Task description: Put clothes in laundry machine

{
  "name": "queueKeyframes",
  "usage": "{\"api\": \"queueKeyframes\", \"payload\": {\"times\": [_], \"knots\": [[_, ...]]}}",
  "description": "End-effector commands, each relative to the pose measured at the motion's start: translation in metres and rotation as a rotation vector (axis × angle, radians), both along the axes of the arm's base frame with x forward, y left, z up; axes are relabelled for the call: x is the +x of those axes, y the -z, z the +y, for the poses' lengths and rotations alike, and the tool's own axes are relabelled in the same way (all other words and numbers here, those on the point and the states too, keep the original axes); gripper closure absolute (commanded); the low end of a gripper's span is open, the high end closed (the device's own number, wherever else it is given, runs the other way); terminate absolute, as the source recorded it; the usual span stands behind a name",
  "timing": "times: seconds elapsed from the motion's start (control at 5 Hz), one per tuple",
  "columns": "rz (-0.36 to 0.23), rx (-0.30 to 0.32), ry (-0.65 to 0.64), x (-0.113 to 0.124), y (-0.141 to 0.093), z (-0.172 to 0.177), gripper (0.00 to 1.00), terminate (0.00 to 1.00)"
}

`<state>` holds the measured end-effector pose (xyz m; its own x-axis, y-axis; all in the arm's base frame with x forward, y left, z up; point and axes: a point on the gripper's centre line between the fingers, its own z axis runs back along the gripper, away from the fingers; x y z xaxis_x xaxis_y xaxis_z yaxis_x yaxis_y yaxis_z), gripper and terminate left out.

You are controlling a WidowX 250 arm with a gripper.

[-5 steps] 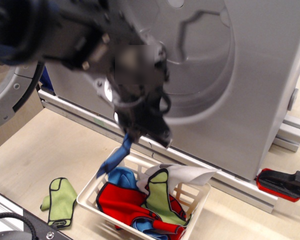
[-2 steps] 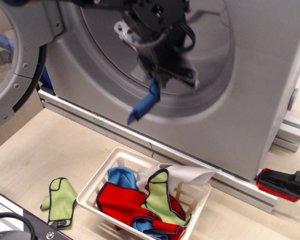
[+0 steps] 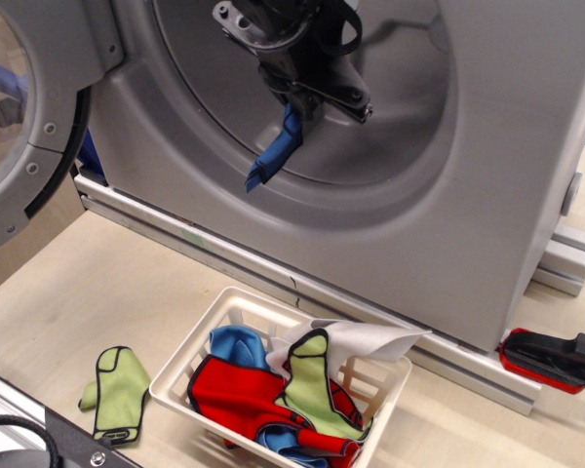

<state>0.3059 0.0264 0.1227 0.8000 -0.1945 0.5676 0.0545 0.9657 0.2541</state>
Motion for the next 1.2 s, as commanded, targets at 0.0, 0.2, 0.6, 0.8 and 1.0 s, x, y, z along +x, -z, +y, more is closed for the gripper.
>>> {"api": "queueKeyframes", "payload": {"times": [0.0, 0.2, 0.6, 0.8, 1.0], "knots": [[-0.127, 0.056, -0.004, 0.027, 0.002, 0.021, 1.0, 0.0], [-0.137, 0.087, -0.001, 0.04, 0.011, 0.023, 1.0, 0.0], [-0.151, 0.067, -0.064, 0.056, 0.012, 0.029, 1.0, 0.0], [-0.121, 0.029, -0.052, 0.045, 0.012, 0.028, 0.0, 0.0], [-0.121, 0.033, -0.025, 0.031, 0.013, 0.027, 0.0, 0.0]]}}
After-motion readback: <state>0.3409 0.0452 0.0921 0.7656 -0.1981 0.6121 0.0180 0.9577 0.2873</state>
